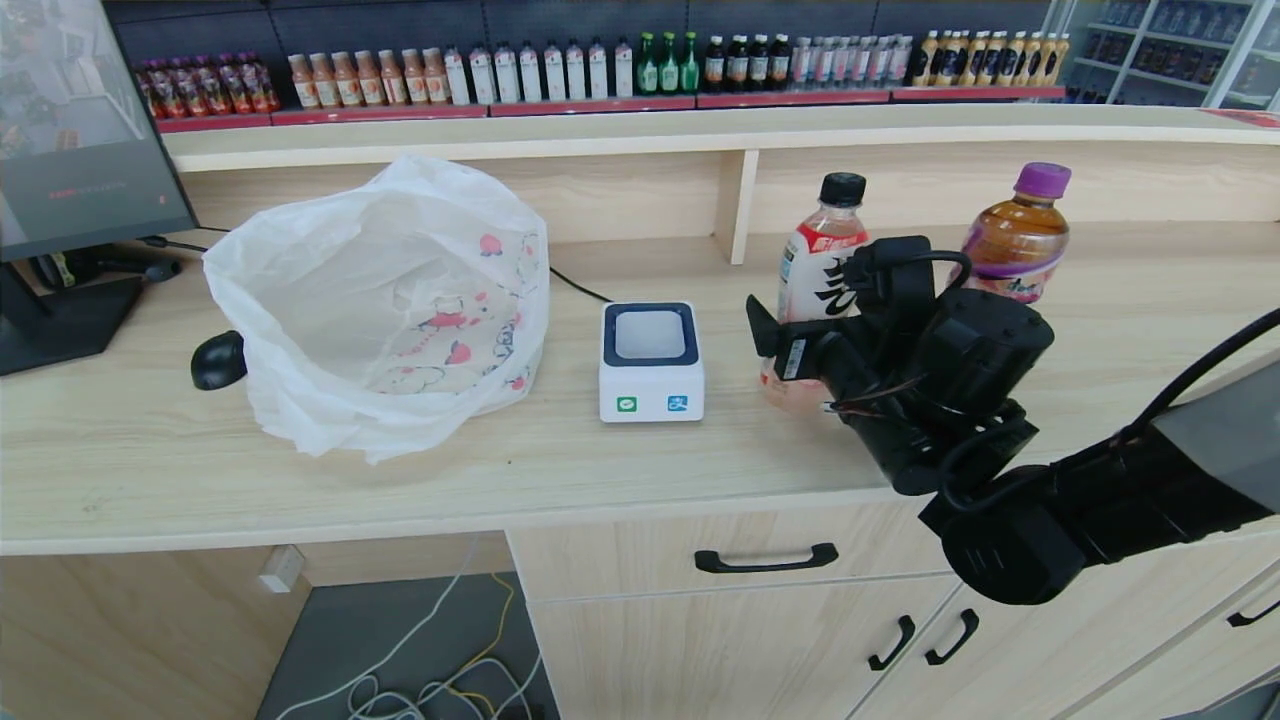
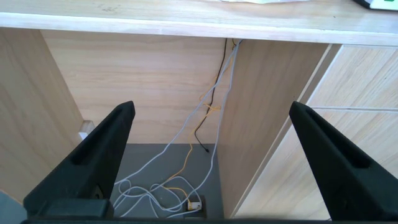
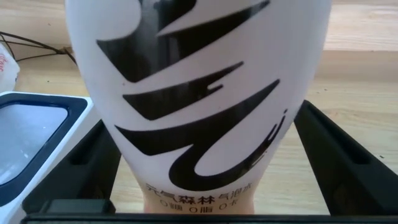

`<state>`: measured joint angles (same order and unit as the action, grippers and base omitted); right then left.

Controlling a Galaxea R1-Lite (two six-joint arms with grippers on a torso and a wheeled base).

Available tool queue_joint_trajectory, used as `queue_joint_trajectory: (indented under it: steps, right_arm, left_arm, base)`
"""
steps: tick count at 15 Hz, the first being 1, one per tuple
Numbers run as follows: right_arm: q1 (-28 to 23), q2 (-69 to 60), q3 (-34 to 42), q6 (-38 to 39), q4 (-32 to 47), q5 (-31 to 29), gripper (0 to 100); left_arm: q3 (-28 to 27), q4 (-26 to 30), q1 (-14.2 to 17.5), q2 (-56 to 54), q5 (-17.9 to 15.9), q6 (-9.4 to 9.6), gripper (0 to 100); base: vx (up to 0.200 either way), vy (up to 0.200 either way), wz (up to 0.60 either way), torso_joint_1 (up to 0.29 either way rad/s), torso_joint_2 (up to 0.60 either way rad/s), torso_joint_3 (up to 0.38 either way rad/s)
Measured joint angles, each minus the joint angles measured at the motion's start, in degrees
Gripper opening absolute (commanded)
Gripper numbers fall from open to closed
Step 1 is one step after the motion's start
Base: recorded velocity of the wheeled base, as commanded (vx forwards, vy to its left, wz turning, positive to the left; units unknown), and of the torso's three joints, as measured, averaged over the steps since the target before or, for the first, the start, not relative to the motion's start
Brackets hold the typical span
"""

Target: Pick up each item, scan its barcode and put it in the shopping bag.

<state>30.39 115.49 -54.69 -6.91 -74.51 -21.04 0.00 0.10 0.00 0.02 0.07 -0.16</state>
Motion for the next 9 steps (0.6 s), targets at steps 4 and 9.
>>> queue_joint_trajectory:
  steps: [4, 9]
  right_arm:
    - [0.0, 0.6, -0.1, 0.0, -0.5, 0.1, 0]
    - [0.0, 0.8, -0.2, 0.0, -0.8, 0.1, 0]
  left_arm:
    - [0.0, 0.0, 0.0, 0.0, 0.0, 0.0, 100]
    - [0.0, 0.0, 0.0, 0.0, 0.0, 0.02, 100]
  base:
    - [0.0, 0.0, 0.0, 0.0, 0.0, 0.0]
    - [0.0, 0.0, 0.0, 0.0, 0.0, 0.0]
